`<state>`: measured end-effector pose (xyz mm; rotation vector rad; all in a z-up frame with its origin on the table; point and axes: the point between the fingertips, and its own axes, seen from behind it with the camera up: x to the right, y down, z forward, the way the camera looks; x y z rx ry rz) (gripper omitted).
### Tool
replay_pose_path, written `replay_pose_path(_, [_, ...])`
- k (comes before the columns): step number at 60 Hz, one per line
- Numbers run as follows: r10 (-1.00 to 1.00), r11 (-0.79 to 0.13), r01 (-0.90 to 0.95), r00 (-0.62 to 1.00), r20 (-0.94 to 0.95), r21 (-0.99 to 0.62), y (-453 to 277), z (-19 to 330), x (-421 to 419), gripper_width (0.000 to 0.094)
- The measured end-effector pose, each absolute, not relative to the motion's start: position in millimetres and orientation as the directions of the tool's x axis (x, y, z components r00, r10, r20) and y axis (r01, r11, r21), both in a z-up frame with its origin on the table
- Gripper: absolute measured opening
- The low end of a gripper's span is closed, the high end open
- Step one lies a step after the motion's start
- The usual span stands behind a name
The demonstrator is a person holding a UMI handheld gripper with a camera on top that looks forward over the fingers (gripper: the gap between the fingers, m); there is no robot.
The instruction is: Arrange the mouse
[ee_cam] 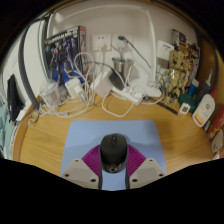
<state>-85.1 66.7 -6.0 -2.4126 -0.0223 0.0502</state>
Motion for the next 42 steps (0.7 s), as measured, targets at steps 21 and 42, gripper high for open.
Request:
replay_pose_path(21, [0.052, -0.765, 0.068, 0.998, 0.043, -0.640, 60, -7, -77, 0.0796])
replay_pose_path(42, [0.053, -0.736, 0.043, 0.999, 0.006, -0.675, -23, 98, -85, 0.0830])
